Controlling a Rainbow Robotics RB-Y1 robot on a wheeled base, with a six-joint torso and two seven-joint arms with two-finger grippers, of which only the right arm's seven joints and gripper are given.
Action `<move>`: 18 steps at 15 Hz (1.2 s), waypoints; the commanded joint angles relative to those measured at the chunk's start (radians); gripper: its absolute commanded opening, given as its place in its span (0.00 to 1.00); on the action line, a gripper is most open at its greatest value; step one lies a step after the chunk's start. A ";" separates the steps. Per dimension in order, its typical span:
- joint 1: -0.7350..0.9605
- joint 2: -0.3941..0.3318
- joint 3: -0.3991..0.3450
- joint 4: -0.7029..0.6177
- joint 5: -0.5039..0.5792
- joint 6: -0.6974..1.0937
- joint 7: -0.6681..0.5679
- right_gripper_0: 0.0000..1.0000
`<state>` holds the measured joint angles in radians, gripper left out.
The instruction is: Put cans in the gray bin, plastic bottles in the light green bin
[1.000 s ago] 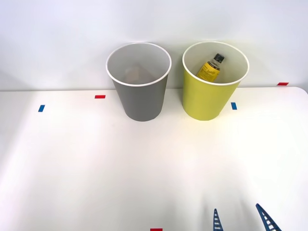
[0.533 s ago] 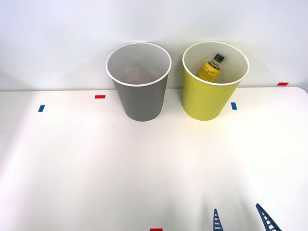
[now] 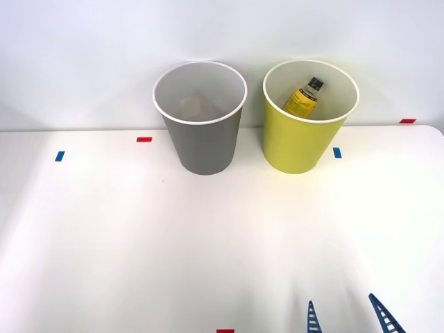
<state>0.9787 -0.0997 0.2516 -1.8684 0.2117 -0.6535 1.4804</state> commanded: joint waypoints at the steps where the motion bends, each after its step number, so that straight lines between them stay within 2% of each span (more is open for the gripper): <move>1: 0.000 0.000 0.000 0.000 0.000 0.000 0.000 1.00; 18: 0.000 0.000 0.000 0.000 0.000 0.000 0.000 1.00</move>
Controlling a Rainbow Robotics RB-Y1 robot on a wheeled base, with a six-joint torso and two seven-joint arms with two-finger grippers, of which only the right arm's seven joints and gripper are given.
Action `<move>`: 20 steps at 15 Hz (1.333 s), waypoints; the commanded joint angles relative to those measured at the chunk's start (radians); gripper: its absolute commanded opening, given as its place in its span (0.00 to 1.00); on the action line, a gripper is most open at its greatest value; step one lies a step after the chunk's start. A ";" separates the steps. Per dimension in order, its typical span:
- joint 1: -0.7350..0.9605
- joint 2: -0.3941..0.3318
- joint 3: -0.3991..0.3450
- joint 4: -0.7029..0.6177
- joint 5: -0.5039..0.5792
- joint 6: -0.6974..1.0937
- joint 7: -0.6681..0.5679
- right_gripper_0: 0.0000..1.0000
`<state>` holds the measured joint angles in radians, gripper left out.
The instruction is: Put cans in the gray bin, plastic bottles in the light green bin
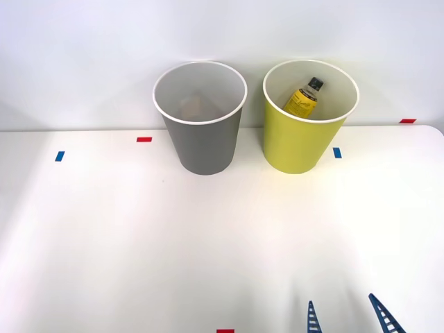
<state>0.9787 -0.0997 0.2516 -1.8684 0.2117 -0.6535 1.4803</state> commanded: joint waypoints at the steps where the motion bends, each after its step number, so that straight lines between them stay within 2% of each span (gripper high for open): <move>1: 0.000 0.000 0.000 0.000 0.000 0.000 0.000 1.00; 20: 0.000 0.000 0.000 0.000 0.000 0.000 0.000 1.00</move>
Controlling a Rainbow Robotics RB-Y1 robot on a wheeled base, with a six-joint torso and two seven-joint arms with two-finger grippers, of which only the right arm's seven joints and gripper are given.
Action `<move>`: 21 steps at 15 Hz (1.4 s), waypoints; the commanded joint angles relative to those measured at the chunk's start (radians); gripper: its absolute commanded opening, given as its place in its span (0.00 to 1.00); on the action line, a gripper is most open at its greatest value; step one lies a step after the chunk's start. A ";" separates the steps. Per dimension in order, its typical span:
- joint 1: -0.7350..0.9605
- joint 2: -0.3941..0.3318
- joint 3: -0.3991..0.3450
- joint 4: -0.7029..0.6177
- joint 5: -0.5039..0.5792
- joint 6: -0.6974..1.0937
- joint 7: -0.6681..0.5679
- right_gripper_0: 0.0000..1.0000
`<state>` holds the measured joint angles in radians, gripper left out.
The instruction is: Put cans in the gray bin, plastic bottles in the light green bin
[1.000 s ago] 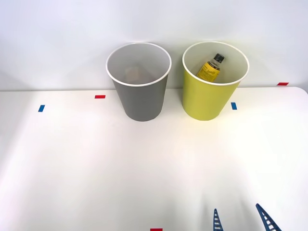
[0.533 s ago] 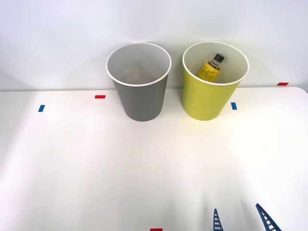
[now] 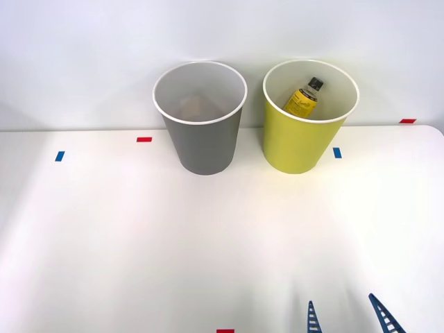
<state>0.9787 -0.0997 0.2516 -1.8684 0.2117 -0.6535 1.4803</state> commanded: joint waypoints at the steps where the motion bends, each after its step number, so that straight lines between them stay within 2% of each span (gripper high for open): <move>1: 0.000 0.000 0.000 0.000 0.000 0.000 0.000 1.00; 21: 0.000 0.000 0.000 0.000 0.000 0.000 0.000 1.00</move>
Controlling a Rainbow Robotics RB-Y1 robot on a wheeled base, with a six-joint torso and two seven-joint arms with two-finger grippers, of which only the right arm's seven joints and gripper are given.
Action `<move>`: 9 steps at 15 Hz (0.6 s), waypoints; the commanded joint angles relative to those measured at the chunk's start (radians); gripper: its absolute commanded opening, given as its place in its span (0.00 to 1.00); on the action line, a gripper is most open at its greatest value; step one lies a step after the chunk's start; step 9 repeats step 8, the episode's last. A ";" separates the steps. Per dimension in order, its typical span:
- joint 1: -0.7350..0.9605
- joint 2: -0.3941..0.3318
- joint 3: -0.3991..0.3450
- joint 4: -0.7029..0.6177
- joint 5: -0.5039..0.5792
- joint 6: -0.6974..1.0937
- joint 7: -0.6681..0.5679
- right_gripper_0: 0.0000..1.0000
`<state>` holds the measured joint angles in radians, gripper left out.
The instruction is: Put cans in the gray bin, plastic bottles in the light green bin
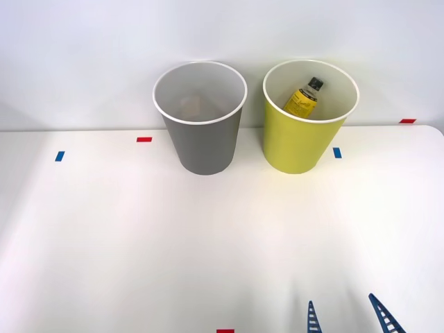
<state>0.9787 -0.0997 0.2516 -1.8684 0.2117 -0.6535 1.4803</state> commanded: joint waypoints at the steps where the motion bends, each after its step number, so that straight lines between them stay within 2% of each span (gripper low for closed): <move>1: 0.000 0.000 0.000 0.000 0.000 0.000 0.000 1.00; 9: 0.000 0.000 0.000 0.000 0.000 0.000 0.000 1.00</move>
